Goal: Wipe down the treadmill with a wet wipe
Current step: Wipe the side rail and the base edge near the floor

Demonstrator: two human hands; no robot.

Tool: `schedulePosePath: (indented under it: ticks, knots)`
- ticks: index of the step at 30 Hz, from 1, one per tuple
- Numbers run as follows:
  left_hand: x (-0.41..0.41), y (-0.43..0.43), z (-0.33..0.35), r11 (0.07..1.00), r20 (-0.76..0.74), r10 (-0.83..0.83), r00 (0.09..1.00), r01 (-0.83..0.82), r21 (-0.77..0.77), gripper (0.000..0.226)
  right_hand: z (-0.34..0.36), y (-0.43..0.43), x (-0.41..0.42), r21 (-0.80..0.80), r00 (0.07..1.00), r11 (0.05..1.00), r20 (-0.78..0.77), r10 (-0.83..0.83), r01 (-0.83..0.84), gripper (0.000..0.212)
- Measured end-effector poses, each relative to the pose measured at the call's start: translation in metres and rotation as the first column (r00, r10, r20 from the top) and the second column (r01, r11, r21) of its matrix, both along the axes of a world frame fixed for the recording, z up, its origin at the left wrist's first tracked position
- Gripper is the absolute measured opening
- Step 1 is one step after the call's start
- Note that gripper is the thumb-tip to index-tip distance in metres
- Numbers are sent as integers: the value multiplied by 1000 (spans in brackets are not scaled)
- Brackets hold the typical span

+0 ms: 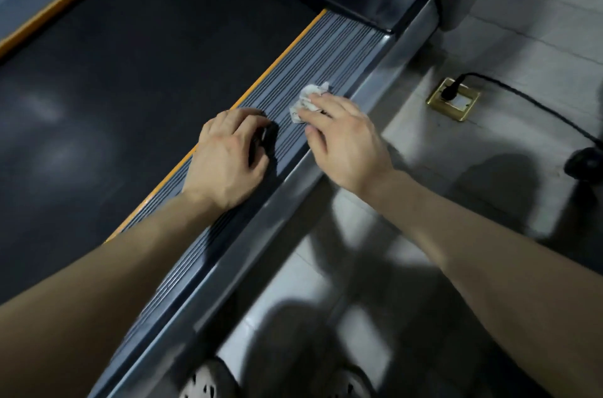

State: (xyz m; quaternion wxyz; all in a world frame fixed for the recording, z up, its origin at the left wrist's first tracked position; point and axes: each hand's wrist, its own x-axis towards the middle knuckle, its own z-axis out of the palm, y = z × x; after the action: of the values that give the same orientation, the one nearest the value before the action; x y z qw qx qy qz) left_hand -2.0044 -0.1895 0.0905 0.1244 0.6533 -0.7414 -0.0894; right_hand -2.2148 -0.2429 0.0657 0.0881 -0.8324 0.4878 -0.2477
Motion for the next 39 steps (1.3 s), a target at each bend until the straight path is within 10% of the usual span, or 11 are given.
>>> schedulePosePath:
  ticks: [8,17,26,39]
  knots:
    - [51,131,16,973,134,147,980,-168,161,53,40,41,36,39,929,958,-235,285,-284,36]
    - [91,309,48,845,283,341,896,-424,325,63,86,111,111,358,617,764,-451,644,-536,33]
    - [146,464,76,703,261,498,827,-561,436,55,118,267,248,341,443,538,-319,838,-771,32]
    - [283,651,109,376,225,809,543,-772,512,62,77,514,388,343,427,448,-141,893,-826,19]
